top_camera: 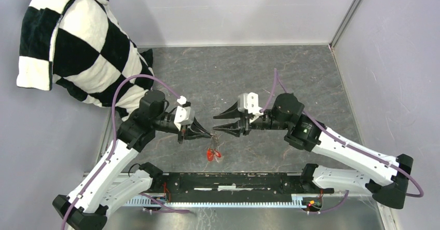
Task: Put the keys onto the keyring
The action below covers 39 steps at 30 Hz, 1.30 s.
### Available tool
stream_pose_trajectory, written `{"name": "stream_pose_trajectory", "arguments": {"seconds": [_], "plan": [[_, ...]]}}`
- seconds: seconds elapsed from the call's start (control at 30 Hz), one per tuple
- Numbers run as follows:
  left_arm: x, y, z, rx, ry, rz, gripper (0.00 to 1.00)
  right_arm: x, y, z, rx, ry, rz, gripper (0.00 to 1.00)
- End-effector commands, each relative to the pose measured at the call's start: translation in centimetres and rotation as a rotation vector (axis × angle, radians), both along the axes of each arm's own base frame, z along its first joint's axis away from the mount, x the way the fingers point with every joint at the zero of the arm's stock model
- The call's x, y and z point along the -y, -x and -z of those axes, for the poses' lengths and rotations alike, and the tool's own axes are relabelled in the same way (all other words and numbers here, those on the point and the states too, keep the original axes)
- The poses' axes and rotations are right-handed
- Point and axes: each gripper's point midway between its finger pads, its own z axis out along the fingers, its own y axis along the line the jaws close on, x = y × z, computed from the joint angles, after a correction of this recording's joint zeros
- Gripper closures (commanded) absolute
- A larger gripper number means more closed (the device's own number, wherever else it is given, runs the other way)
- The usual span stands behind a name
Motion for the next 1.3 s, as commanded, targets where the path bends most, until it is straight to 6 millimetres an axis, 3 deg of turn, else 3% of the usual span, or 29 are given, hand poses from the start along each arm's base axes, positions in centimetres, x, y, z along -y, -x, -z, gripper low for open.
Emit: {"name": "stream_pose_trajectory", "arguments": {"seconds": [0.0, 0.37, 0.93, 1.03, 1.17, 1.2, 1.27], "plan": [[-0.2, -0.4, -0.9, 0.121, -0.005, 0.01, 0.98, 0.0, 0.7, 3.3, 0.021, 0.218, -0.075, 0.58], [-0.4, -0.6, -1.0, 0.151, -0.007, -0.007, 0.98, -1.2, 0.9, 4.3, -0.014, 0.288, -0.142, 0.62], [-0.4, -0.7, -1.0, 0.164, -0.007, -0.007, 0.98, -2.3, -0.1, 5.0, -0.05, 0.297, -0.112, 0.7], [-0.4, -0.6, -1.0, 0.162, -0.005, -0.003, 0.98, -2.5, -0.3, 5.1, -0.05, 0.298, -0.101, 0.78], [-0.4, -0.3, -1.2, 0.154, 0.001, 0.007, 0.98, -2.7, -0.3, 5.0, -0.057, 0.266, -0.097, 0.99], [-0.4, -0.2, -1.3, 0.149, 0.003, 0.01, 0.94, -2.6, -0.3, 4.9, -0.055, 0.248, -0.093, 0.99], [-0.4, -0.2, -1.5, 0.135, 0.004, 0.006, 0.73, -2.5, -0.4, 4.2, -0.047, 0.183, -0.071, 0.99]]}}
